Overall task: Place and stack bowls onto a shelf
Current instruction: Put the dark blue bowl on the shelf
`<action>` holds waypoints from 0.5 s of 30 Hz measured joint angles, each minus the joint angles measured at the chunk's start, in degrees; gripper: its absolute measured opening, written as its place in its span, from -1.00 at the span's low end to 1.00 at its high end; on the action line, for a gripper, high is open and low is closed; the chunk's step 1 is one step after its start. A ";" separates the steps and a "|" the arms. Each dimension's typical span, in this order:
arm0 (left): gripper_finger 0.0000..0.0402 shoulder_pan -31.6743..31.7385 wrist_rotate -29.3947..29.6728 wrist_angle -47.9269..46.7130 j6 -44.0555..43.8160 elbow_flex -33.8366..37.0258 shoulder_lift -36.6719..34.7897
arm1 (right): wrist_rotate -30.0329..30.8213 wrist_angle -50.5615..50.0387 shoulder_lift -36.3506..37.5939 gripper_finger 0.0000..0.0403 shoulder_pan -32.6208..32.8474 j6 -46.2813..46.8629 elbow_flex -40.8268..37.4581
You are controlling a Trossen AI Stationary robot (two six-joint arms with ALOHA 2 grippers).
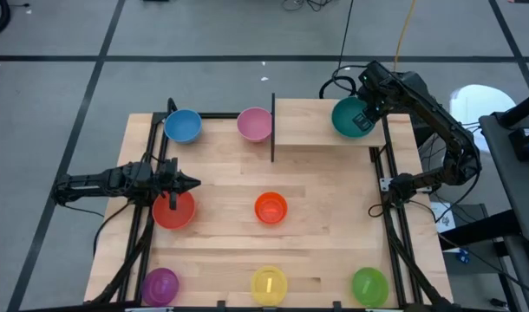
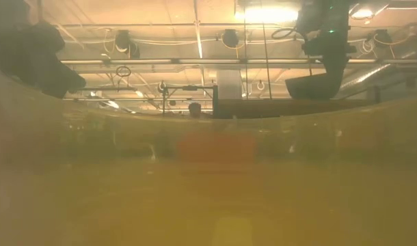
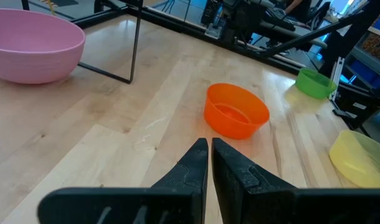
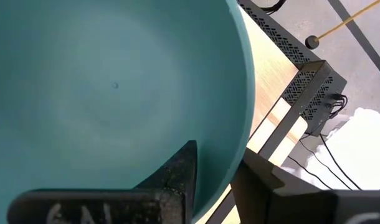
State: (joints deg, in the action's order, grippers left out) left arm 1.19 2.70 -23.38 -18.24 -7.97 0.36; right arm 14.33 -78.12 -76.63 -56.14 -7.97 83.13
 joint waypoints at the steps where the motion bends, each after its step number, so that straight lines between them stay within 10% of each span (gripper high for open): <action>1: -0.87 0.00 0.00 0.00 0.02 -0.02 0.00 | -0.10 -0.33 0.04 -0.60 0.00 -0.26 0.00; 15: -0.87 0.01 0.00 0.00 0.00 -0.01 0.00 | -3.90 0.19 2.89 -0.60 0.00 -0.87 0.00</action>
State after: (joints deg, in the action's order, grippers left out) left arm 1.20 2.70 -23.38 -18.23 -7.98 0.36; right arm 10.43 -77.93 -73.75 -56.14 -8.84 83.13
